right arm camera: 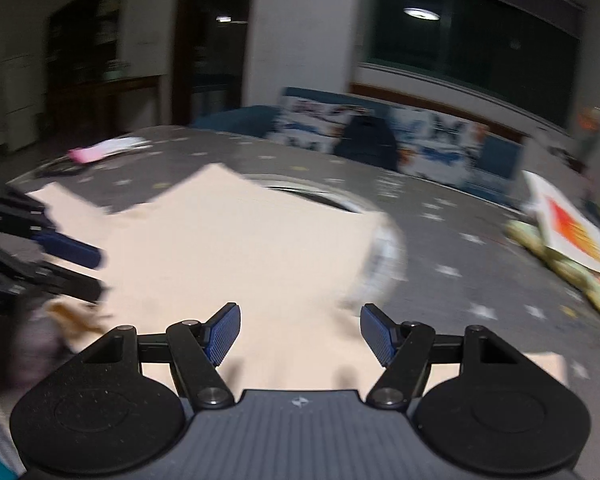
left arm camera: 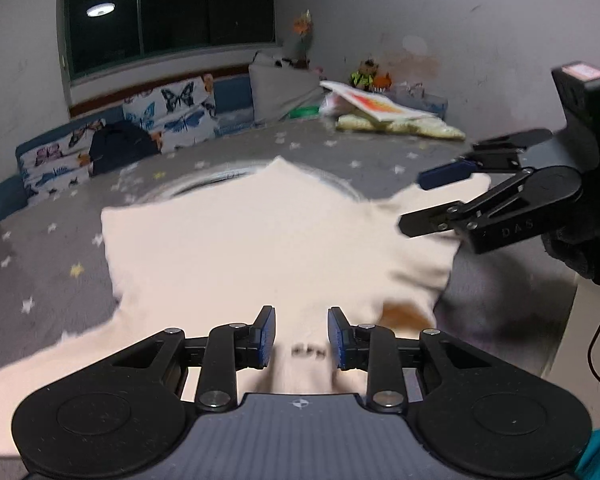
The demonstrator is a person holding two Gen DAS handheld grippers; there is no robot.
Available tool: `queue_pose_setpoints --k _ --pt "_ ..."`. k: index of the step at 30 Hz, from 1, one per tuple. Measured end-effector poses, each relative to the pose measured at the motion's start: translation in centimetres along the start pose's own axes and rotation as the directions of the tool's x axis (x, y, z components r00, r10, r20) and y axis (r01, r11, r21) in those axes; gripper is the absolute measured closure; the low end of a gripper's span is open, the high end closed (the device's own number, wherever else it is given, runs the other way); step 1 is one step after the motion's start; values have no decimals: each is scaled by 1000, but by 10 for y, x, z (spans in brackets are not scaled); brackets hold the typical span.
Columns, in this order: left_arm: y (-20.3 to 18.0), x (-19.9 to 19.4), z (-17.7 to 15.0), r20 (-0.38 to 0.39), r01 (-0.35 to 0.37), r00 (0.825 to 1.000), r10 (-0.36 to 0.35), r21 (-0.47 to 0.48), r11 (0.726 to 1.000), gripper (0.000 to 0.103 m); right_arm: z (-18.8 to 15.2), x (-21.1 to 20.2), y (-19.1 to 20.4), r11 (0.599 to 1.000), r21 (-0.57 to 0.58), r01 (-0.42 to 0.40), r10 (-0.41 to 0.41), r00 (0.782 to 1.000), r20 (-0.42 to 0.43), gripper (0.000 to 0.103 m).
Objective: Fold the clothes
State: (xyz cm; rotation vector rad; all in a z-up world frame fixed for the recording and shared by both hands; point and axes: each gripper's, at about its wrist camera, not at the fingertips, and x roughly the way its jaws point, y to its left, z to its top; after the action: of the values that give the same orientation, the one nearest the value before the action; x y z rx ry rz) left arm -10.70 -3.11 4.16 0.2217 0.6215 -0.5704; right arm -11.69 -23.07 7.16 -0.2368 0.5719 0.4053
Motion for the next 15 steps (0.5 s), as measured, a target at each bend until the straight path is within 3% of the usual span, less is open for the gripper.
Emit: queue_pose_setpoints --k 6,11,15 --pt "-6 0 -18 -42 23 999 -22 12 1000 72 -6 15 39 994 -80 -79 76 996 -44 35" --pt "-9 -6 -22 -24 17 1000 -16 42 999 71 -15 15 51 987 -135 -92 82 994 -76 36" --pt "-5 -13 -17 10 15 1000 -16 32 999 71 -8 12 49 987 -138 -81 75 996 -44 36"
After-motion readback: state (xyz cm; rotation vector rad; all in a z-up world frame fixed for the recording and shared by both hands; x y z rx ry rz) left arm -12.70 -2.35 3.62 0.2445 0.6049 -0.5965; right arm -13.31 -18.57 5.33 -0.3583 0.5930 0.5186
